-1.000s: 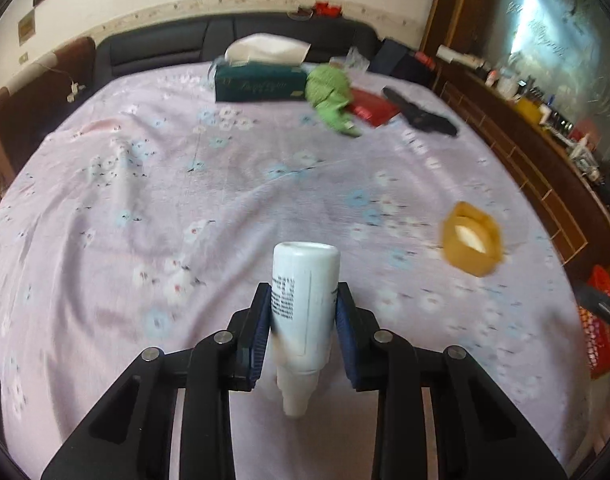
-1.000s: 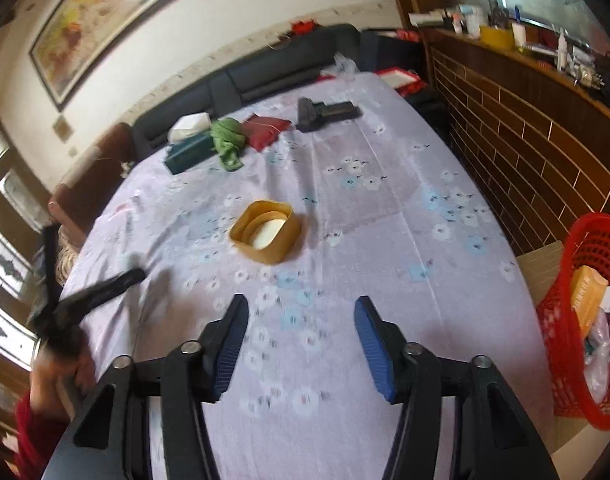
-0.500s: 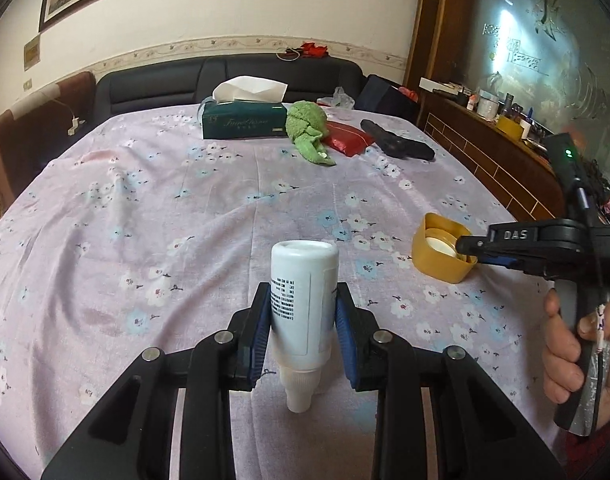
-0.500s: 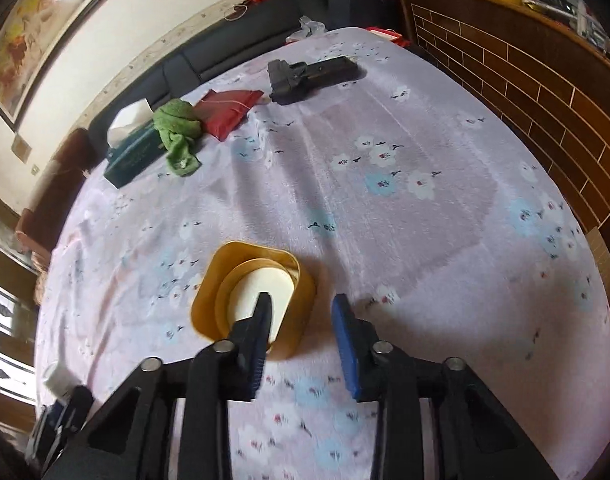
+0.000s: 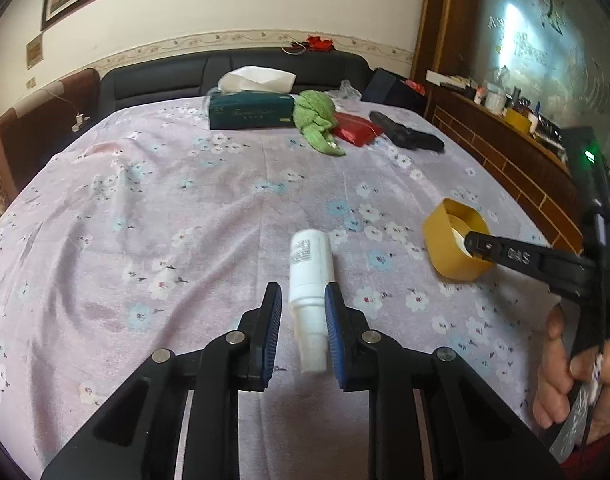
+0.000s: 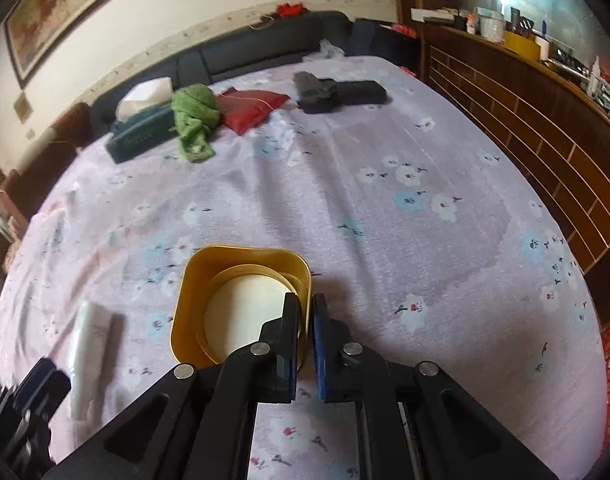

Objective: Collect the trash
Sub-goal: 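Grasp the yellow tape roll with the right tool and lift it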

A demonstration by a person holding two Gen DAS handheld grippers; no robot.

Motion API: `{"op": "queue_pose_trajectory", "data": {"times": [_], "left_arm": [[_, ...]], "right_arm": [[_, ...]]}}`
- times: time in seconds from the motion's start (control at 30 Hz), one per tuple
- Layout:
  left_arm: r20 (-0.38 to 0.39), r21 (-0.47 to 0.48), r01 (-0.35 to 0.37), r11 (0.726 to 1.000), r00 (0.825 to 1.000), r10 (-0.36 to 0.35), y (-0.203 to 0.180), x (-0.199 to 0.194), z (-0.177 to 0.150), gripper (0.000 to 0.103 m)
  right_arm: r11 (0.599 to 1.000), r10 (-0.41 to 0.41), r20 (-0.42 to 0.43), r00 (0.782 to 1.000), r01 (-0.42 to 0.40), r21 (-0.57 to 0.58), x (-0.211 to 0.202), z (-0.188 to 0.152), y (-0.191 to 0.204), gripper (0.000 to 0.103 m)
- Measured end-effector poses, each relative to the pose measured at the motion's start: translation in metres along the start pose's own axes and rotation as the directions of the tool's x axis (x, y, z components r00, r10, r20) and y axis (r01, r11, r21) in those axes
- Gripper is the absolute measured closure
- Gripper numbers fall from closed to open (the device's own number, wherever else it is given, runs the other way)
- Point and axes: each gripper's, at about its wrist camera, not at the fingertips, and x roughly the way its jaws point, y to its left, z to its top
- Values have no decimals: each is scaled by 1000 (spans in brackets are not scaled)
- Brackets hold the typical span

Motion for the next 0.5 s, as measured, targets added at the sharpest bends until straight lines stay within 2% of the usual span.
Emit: {"op": "queue_pose_trajectory", "data": {"times": [0.13,0.27,0.37,0.4,0.5], "left_arm": [[-12,-17,8,1000,1000,-9,6,2,1,86],[-72,-70,86,994,993,-91,11,10,1,83],[-47,-84,91,992,994,-95,12,7,3,61],[-35,-94,94,991,995,-97,13,6,3,58],[-38,-101,85,991,995,-89,14,6,4,58]], "right_arm": [[999,41,68,997,-39,-34,-15,-3,6,97],[997,52,108,993,-46,-61,-25,-3,12,97],[996,43,146,988,-31,-85,-31,-2,15,97],[996,44,150,988,-31,-87,-32,-2,15,97],[996,55,135,989,-44,-80,-28,-3,13,97]]}}
